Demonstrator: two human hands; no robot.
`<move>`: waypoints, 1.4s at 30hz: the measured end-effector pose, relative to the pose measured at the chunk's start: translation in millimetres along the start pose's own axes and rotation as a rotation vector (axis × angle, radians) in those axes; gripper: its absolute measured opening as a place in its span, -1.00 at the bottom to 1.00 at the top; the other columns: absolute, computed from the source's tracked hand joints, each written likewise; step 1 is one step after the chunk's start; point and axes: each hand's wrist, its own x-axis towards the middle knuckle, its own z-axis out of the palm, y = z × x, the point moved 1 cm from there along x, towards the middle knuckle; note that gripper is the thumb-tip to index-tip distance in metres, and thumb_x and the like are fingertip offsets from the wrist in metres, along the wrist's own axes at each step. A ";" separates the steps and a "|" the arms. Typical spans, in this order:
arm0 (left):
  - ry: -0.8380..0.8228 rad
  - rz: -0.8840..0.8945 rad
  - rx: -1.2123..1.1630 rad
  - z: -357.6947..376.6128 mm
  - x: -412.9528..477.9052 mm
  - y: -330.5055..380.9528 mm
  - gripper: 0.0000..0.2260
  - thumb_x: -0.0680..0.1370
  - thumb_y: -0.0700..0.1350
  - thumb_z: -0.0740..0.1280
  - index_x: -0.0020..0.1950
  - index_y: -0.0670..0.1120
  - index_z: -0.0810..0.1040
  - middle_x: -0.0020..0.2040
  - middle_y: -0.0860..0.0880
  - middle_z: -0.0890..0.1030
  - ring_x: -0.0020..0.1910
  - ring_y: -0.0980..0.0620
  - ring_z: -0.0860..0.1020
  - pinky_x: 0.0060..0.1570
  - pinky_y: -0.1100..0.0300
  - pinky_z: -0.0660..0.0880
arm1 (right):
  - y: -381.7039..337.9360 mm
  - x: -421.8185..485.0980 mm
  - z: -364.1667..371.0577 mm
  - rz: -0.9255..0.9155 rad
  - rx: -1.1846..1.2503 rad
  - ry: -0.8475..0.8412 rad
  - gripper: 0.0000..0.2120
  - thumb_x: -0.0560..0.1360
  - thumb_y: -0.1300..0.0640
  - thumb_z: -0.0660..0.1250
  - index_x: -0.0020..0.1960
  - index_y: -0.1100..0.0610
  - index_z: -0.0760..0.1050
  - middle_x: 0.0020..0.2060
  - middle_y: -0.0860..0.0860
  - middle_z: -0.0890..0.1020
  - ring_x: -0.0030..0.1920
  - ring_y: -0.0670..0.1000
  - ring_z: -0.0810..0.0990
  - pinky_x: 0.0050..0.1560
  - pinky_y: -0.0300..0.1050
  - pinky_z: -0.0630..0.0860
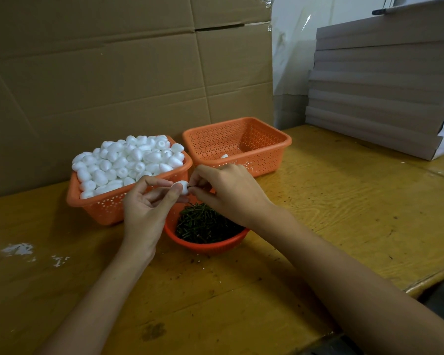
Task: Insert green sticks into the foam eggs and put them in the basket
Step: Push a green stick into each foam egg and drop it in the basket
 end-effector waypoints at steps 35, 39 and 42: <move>-0.048 -0.009 -0.046 -1.9 1.1 1.2 -0.73 0.41 -0.05 0.61 0.07 0.08 0.69 0.08 -0.11 0.78 0.07 -0.13 0.76 0.05 0.20 0.67 | 1.9 0.6 -1.8 0.117 0.036 -0.057 -0.86 0.56 -0.02 0.46 -0.01 0.05 0.68 -0.16 -0.09 0.71 -0.11 -0.01 0.68 -0.10 0.07 0.60; -0.064 0.013 -0.032 -1.4 1.1 1.5 -0.75 0.42 -0.07 0.60 0.08 0.10 0.72 0.09 -0.10 0.78 0.12 -0.11 0.75 0.09 0.18 0.67 | 3.4 1.0 1.0 0.120 0.042 -0.069 -0.82 0.55 -0.06 0.47 -0.03 0.05 0.69 -0.17 -0.07 0.72 -0.13 -0.01 0.68 -0.10 0.08 0.59; -0.078 0.032 -0.017 -1.4 1.0 2.9 -0.76 0.45 -0.08 0.59 0.09 0.12 0.73 0.10 -0.08 0.78 0.16 -0.08 0.74 0.13 0.18 0.66 | 4.4 1.1 2.7 0.169 0.147 -0.057 -0.80 0.52 -0.06 0.52 -0.11 0.08 0.70 -0.23 -0.08 0.72 -0.19 -0.08 0.68 -0.12 0.06 0.59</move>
